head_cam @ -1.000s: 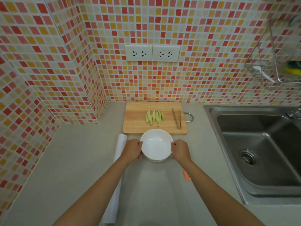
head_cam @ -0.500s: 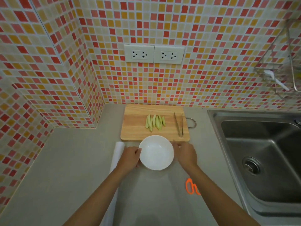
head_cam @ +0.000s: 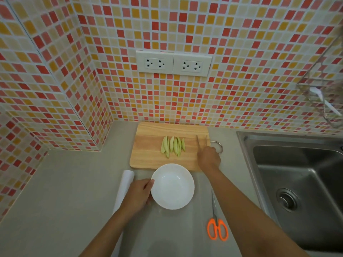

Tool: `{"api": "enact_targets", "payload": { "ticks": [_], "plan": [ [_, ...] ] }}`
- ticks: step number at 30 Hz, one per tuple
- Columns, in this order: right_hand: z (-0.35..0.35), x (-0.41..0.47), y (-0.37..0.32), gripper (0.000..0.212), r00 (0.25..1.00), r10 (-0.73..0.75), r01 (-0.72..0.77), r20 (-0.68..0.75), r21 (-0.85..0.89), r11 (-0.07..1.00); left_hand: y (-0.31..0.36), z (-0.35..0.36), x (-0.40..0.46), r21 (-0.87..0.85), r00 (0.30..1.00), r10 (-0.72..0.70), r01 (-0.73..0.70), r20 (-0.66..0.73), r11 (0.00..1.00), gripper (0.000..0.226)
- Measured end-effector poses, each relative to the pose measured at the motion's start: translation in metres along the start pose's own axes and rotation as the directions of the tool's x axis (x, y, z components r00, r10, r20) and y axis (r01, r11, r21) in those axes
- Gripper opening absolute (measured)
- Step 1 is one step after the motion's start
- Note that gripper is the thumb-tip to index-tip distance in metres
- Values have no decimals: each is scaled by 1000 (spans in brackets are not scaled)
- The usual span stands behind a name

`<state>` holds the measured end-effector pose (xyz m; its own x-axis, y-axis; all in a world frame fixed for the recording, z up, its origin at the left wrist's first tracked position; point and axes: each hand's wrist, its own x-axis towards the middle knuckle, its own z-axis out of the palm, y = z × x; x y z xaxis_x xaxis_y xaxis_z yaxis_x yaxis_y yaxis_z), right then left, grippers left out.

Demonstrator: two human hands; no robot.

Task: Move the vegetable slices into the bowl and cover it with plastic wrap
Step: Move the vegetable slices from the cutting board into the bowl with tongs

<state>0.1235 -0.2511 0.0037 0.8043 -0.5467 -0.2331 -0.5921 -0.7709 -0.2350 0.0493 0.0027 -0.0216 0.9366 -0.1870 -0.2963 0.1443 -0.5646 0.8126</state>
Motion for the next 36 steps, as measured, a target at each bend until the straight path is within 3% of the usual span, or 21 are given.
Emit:
{"api": "enact_targets", "payload": {
  "ticks": [3,12,16,27,30,33,36],
  "plan": [
    [2,3,0,25,1000,-1,1,3,21,1000,2,-1,0,-14,1000,3,-3,-2,1000,42],
    [2,-15,8,23,990,-91,48,104,362,931,8,-1,3,64,1000,7,-6,-11,998,43],
    [0,-30,1,25,983,-157,115,91,352,929,9,-2,4,94,1000,11,-10,-10,996,44],
    [-10,-41,-21,21,976,-203,192,84,119,974,12,-4,5,127,1000,17,-18,7,992,45],
    [-19,-52,-20,21,973,-223,213,54,143,966,12,-5,6,136,1000,22,-24,15,990,45],
    [-29,-76,-11,41,968,-249,237,9,279,930,13,-6,7,132,1000,4,-6,18,991,45],
    [-36,-116,7,42,950,-312,280,20,391,877,14,-7,7,134,1000,0,-3,22,991,44]
  ]
}}
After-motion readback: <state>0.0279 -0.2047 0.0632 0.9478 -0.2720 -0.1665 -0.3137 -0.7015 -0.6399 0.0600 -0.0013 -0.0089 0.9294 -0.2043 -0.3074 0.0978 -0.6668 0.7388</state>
